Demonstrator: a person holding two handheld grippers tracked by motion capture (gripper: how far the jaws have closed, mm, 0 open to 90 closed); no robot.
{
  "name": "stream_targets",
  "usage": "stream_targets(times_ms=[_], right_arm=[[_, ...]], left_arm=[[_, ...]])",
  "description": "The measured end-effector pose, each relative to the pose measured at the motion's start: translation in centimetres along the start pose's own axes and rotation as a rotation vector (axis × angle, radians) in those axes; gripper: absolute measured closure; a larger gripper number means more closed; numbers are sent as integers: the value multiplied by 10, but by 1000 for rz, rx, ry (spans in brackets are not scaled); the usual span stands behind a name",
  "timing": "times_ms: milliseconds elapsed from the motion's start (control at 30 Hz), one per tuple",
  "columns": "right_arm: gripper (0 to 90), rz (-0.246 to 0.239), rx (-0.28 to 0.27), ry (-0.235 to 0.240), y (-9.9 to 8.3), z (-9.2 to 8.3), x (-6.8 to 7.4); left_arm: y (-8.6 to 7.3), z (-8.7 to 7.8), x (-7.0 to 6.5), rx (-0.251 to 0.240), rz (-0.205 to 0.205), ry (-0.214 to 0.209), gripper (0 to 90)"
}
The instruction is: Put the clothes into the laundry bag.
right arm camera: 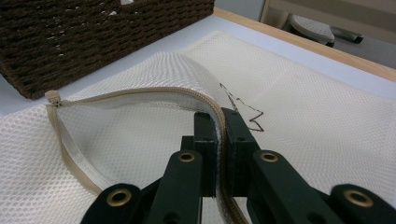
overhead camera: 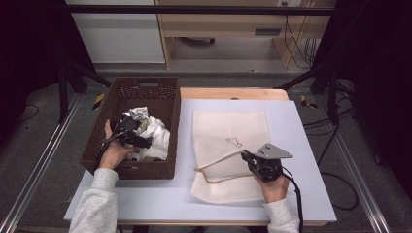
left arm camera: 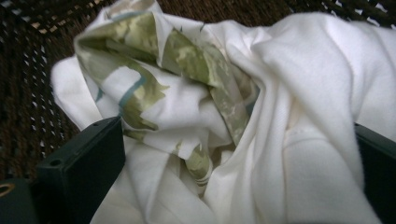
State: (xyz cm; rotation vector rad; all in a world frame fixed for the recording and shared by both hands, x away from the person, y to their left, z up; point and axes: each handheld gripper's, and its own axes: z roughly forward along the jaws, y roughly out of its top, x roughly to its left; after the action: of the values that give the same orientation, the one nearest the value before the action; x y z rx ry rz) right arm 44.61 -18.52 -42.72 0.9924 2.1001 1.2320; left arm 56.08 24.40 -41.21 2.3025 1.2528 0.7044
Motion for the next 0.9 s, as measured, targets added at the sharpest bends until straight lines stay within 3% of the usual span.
stream_targets(times_ms=[167, 333, 433, 533, 733, 900], right_arm=[[857, -1, 8, 3, 0, 1, 1], [857, 1, 12, 6, -1, 1, 0], [858, -1, 12, 8, -1, 2, 0], [858, 1, 11, 10, -1, 2, -1], [858, 9, 12, 11, -2, 2, -3], [858, 10, 12, 11, -3, 1, -4]], left_arm=[[-2, 13, -4, 98, 38, -5, 0], [-2, 25, -7, 176, 32, -67, 13], [-2, 25, -6, 188, 4, -90, 102], [-1, 22, -6, 185, -12, -103, 255], [1, 15, -8, 163, 39, -88, 538], [3, 9, -9, 137, 42, -67, 630]])
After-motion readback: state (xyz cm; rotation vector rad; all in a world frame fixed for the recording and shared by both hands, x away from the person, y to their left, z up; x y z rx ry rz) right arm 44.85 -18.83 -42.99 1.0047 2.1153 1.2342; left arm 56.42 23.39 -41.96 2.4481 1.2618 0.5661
